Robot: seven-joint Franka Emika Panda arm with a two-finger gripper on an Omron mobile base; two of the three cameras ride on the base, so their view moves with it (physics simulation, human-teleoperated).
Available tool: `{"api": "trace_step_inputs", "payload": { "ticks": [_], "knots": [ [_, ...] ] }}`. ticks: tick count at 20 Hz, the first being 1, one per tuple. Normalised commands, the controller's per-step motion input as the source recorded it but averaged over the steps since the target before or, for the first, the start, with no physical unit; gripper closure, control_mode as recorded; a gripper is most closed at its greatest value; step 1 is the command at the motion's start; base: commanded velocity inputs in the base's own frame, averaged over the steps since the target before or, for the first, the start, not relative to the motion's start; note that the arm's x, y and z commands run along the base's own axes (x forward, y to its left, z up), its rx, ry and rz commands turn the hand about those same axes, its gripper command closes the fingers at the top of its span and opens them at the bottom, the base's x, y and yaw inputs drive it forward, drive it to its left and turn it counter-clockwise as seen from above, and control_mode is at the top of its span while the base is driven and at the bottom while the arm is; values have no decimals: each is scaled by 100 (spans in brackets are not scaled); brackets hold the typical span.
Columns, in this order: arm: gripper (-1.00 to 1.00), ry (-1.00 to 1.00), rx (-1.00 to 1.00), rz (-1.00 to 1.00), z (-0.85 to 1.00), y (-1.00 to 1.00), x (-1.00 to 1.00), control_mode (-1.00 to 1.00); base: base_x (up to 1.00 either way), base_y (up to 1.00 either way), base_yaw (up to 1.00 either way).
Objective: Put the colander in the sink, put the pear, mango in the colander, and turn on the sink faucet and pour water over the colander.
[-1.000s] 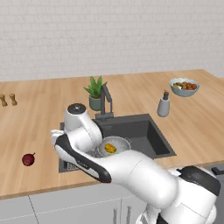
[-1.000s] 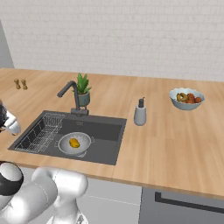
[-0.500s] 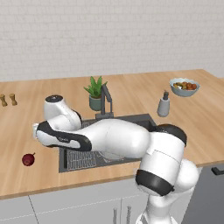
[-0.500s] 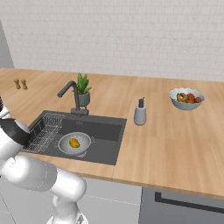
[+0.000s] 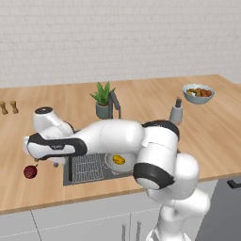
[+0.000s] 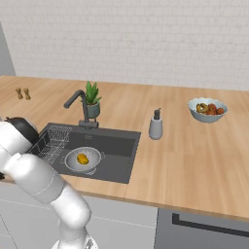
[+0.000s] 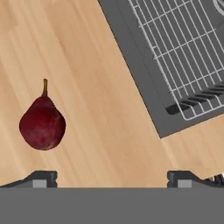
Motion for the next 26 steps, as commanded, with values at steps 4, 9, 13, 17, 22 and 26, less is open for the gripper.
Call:
{"api": "trace_step_inputs", "payload": {
  "ticks": [4,9,13,17,22,26],
  "knots": [
    [-100,4,0,-3,-21,39,31,-100,0,0,0],
    [-100,1,0,0,-18,35,23,-100,0,0,0],
    [-100,0,0,0,-16,29,25,-100,0,0,0],
    [-100,1,0,0,-22,19,9,-100,0,0,0],
    [-100,0,-1,0,-33,6,0,-100,0,0,0],
    [-100,0,0,0,-38,3,0,-100,0,0,0]
  ]
}}
